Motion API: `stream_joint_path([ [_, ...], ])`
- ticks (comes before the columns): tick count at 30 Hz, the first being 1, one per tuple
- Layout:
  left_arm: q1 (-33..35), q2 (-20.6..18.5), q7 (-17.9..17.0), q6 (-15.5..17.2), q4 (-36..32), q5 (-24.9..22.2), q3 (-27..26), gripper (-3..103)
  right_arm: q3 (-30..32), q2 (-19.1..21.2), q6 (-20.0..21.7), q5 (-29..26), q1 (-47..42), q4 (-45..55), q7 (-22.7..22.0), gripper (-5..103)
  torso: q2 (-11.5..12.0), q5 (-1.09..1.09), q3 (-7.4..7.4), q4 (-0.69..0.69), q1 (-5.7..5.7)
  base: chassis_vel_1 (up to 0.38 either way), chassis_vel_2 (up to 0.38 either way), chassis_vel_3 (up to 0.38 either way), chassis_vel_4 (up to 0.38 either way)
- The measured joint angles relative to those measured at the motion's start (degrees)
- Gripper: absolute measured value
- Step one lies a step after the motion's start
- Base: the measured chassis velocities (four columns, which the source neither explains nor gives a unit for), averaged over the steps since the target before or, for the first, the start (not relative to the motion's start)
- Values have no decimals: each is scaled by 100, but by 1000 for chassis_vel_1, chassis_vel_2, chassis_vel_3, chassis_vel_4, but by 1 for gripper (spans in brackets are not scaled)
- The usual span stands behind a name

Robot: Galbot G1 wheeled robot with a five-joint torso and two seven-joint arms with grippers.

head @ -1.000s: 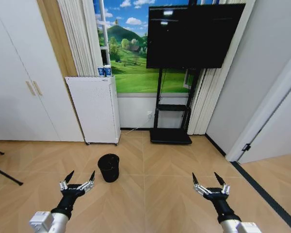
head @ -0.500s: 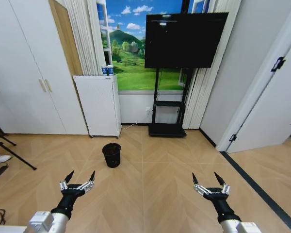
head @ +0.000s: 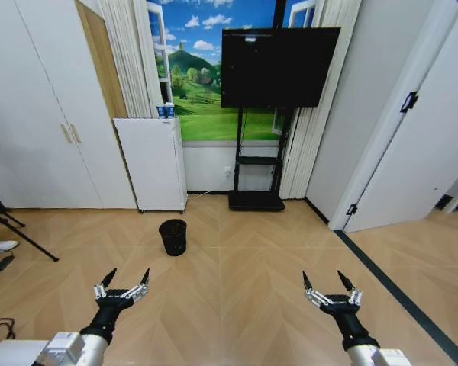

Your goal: Pick up the trash bin and place the garbage on the floor into it.

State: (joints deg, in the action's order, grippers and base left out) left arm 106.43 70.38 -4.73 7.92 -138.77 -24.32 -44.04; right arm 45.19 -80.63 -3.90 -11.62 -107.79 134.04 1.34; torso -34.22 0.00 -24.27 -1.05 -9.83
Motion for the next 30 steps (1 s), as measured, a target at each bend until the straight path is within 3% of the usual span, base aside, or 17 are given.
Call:
stream_joint_path([
  [30, 1, 0, 1, 0, 0, 0, 0, 100, 0, 0, 0, 0, -2, 0, 0, 100, -1, 0, 2, -1, 4, -2, 1, 1, -2],
])
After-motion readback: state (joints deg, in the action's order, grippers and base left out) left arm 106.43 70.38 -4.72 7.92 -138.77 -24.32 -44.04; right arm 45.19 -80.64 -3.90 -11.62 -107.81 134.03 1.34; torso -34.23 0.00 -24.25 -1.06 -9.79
